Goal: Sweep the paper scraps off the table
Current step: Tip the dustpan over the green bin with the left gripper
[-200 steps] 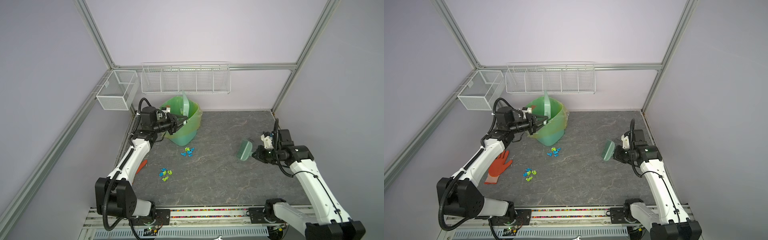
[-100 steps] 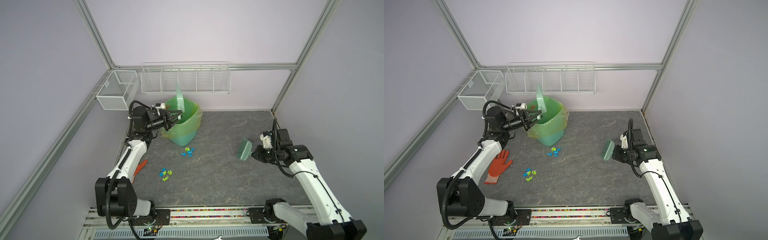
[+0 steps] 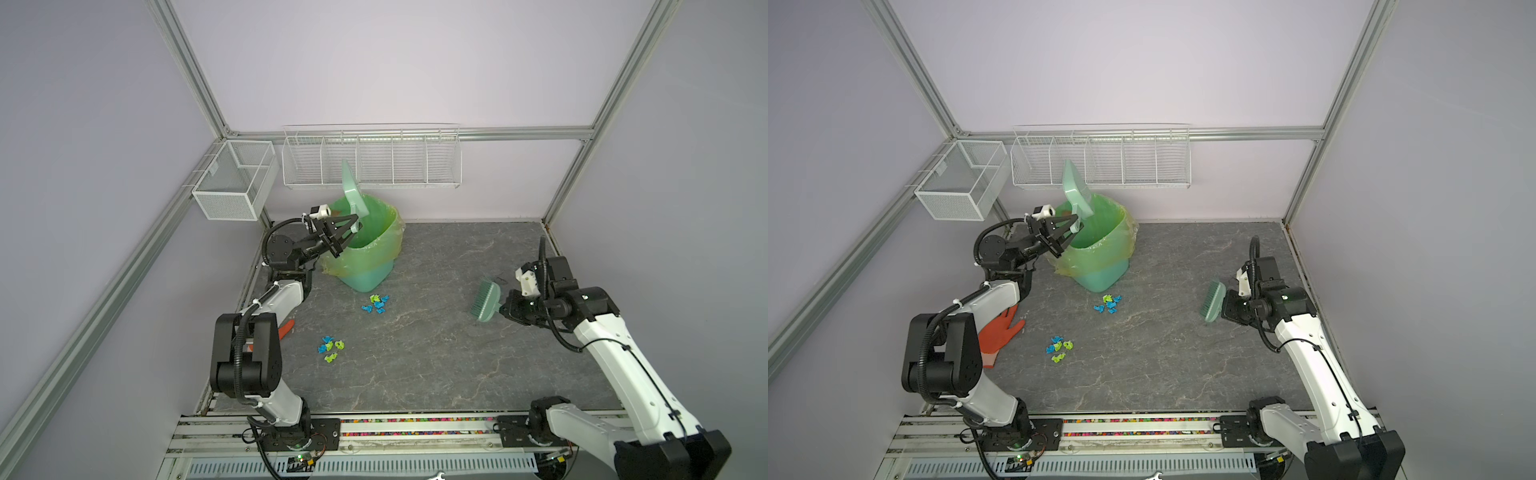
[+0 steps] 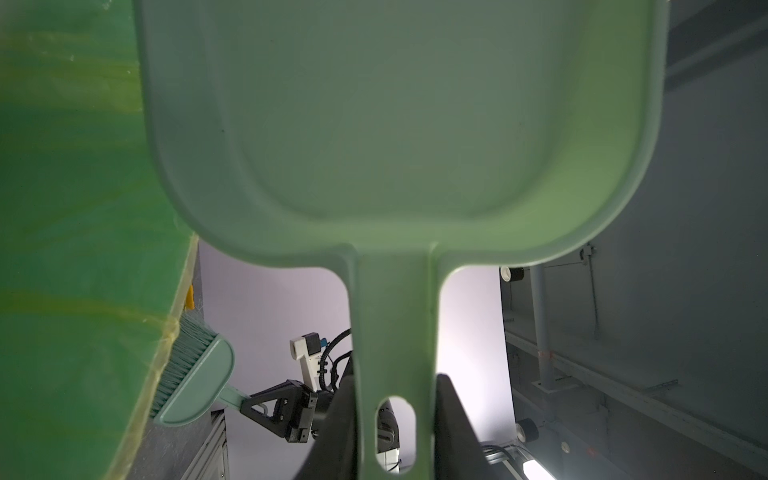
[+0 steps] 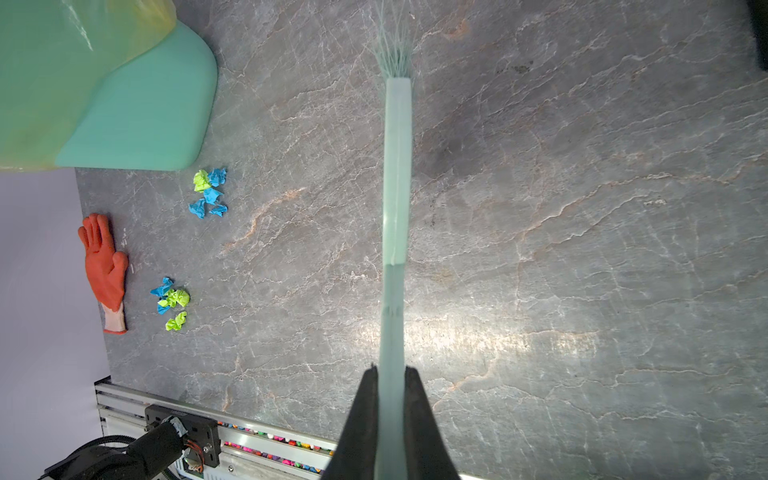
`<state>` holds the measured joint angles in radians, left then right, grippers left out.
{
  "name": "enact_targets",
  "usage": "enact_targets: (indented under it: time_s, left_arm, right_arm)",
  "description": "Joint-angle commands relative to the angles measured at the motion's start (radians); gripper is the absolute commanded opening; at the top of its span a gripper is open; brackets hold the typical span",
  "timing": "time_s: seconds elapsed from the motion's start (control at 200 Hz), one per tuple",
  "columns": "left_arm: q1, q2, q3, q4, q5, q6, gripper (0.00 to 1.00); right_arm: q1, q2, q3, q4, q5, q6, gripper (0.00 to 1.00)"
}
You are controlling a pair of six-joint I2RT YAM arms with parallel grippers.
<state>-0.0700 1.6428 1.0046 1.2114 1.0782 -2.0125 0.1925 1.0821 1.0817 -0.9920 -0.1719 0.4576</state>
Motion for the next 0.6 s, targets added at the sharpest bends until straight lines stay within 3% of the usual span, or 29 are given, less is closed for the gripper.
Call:
enact_targets:
  time_s: [0.0, 0.18, 0.34, 0.44, 0.595]
  left_arm:
    - [0.006, -0.024, 0.014, 0.204, 0.020, -0.293, 0.00]
    - [0.006, -0.061, 0.013, 0.127, 0.043, -0.223, 0.00]
    - [0.006, -0.156, -0.011, -0.185, 0.082, 0.034, 0.00]
    - [0.006, -0.239, 0.008, -0.613, 0.088, 0.352, 0.00]
    - [0.003, -0.323, 0.214, -1.559, -0.035, 1.095, 0.00]
  right_arm:
    - [0.007, -0.003, 0.017, 0.018, 0.011, 0.016, 0.07]
    - [0.007, -0.001, 0.014, 0.027, 0.009, 0.025, 0.07]
    - [0.039, 0.004, 0.015, 0.027, 0.008, 0.035, 0.07]
    - [0.045, 0.007, 0.018, 0.027, 0.009, 0.041, 0.07]
    - [0.054, 0.013, 0.020, 0.027, 0.010, 0.047, 0.07]
